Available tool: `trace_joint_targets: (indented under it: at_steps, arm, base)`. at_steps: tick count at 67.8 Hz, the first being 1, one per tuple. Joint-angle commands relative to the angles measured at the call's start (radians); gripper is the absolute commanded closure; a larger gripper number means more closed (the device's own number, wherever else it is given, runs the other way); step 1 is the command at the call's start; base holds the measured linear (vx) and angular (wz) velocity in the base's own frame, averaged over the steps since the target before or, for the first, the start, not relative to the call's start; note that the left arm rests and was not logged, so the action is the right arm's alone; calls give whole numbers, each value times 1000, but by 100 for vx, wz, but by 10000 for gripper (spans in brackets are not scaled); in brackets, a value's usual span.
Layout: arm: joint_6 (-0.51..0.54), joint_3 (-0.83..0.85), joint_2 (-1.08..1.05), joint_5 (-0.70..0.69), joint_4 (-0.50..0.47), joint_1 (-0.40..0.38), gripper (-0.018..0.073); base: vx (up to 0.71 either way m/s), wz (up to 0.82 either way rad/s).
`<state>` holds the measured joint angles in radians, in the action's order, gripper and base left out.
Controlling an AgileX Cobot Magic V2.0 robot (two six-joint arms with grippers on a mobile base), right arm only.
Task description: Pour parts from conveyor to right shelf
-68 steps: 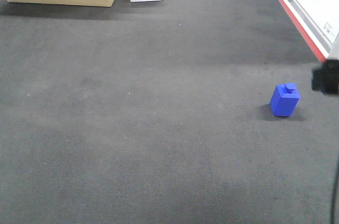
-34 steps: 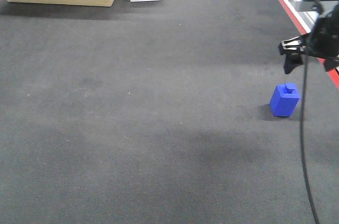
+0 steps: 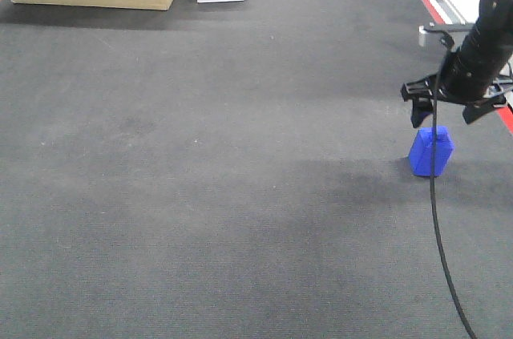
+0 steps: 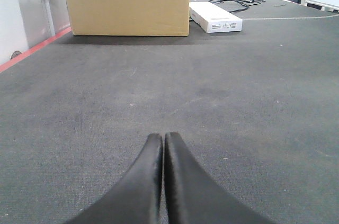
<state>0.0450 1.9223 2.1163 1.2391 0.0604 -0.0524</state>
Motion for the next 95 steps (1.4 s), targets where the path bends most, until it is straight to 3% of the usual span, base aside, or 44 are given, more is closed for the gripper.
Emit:
trace_joint_targets:
  at_steps: [1,26,65,76,91,95]
  arm:
    - [15,32,-31,36,6,-27,-24]
    - [58,32,19,-33,-72,-36,-24]
    - [60,32,86,-64,-70,-36,-7]
    - [60,32,87,-80,-70,-36,126]
    - [56,32,87,-96,-71,-36,564]
    - [56,32,86,-97,-71,-36,575]
  base:
    - [0,0]
    - [0,0]
    - [0,0]
    - [0,0]
    - [0,0]
    - [0,0]
